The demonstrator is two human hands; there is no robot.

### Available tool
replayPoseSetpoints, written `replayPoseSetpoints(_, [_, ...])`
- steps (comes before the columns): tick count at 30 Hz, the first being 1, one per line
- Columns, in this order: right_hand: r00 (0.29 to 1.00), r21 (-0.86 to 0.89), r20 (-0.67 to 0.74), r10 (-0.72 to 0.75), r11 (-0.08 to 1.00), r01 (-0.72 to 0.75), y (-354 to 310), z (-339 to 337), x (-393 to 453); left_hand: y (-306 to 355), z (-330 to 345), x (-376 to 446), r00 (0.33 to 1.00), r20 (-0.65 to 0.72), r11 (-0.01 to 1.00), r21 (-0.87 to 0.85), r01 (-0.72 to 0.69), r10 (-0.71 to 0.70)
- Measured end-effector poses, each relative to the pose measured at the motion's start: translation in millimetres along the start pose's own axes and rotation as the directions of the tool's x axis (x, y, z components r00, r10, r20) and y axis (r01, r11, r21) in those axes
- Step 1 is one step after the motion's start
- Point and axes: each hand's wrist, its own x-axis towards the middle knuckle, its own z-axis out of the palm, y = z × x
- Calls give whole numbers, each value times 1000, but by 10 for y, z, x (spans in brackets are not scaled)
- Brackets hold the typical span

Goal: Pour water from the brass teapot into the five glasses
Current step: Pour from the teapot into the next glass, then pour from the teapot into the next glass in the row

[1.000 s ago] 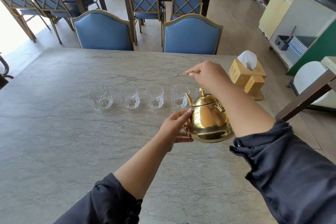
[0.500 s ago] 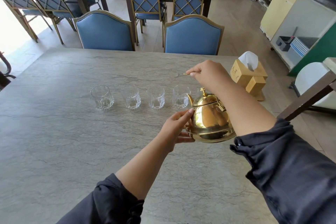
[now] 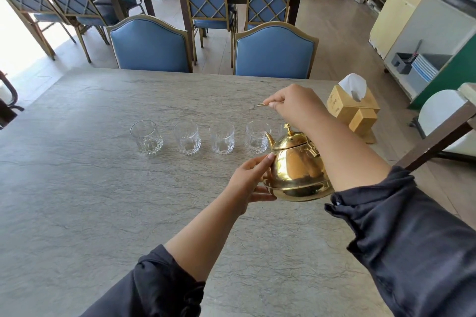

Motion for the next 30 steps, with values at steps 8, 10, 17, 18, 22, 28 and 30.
replayPoseSetpoints(8, [997, 66, -71, -9, 998, 14, 128, 35, -127, -45, -13, 25, 1000, 1, 999, 35, -24, 24])
replayPoseSetpoints(10, [994, 93, -107, -12, 995, 22, 170, 75, -183, -57, -33, 28, 999, -9, 999, 41, -34, 35])
replayPoseSetpoints(17, [979, 176, -196, -55, 980, 91, 424, 263, -425, -130, 4, -4, 996, -74, 998, 44, -37, 40])
replayPoseSetpoints(18, [978, 185, -199, -66, 977, 104, 451, 282, -450, -150, 12, -15, 995, -92, 999, 34, -38, 41])
replayPoseSetpoints(22, [971, 205, -202, -126, 964, 167, 471, 303, -496, -210, 9, -56, 988, -142, 998, 14, -54, 55])
replayPoseSetpoints(28, [972, 241, -180, -152, 951, 194, 223, 241, -457, -135, -137, -186, 984, -156, 996, 0, -87, 86])
replayPoseSetpoints(30, [973, 243, -168, -160, 950, 198, 106, 232, -404, -87, -231, -205, 982, -164, 996, -1, -93, 92])
